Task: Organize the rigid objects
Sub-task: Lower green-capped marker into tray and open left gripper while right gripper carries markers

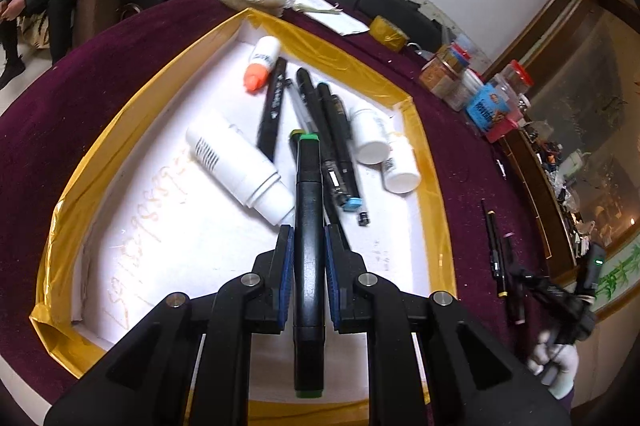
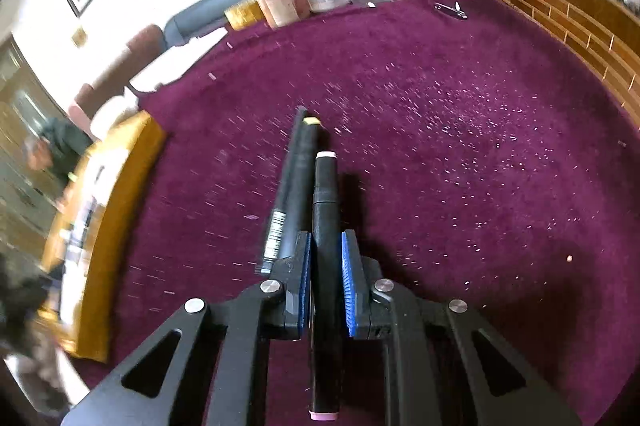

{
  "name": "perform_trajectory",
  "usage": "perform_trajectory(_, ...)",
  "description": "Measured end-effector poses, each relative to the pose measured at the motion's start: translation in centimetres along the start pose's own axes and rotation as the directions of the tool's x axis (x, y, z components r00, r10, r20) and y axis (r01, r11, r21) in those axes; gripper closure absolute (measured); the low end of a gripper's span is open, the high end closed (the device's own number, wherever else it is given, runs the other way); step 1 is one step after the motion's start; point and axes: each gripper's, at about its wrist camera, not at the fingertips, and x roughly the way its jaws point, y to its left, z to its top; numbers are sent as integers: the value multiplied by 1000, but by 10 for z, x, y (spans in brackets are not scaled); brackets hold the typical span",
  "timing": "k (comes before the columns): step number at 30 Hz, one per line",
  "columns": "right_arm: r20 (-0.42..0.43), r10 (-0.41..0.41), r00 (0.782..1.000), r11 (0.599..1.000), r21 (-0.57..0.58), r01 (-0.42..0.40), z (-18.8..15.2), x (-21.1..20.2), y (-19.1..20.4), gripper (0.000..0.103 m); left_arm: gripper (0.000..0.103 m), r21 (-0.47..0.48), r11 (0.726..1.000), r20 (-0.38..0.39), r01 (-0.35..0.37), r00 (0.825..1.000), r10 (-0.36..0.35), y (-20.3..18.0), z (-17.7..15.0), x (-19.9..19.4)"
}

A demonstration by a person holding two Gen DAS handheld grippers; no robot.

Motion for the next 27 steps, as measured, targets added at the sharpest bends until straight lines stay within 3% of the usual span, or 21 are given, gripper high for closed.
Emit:
perform_trajectory(5,28,142,990,990,-17,-141,4,-23,25,90,90,-31,997,-23,-70,997,69,9,5,12)
perform_trajectory(8,8,225,974,973,-50,-224,1,-29,52,90,85,-49,996,-26,-71,997,70,15,11,15)
perform_trajectory(11,-42,311,949,947,-74,-313,1,-24,84,90,78,-68,996,-6,-53,999,52,19,10,9)
perform_trajectory(15,-150,430,890,895,-64,-442,-3,-2,135,90,77,-88,996,22,-15,1000,17,21,8,-3)
perform_trajectory(17,-206,461,864,875,-55,-480,-7,12,159,90,71,-93,996,45,-6,999,10,22,7,-11)
perform_trajectory(18,-227,465,856,871,-57,-488,-10,19,168,90,62,-95,995,53,-6,999,11,22,7,-14)
perform_trajectory(23,-283,394,874,882,-150,-446,-27,46,221,90,59,-98,995,92,7,996,2,27,7,-29)
perform_trajectory(27,-271,310,912,912,-186,-365,-31,67,237,89,59,-85,996,119,20,993,-9,29,7,-39)
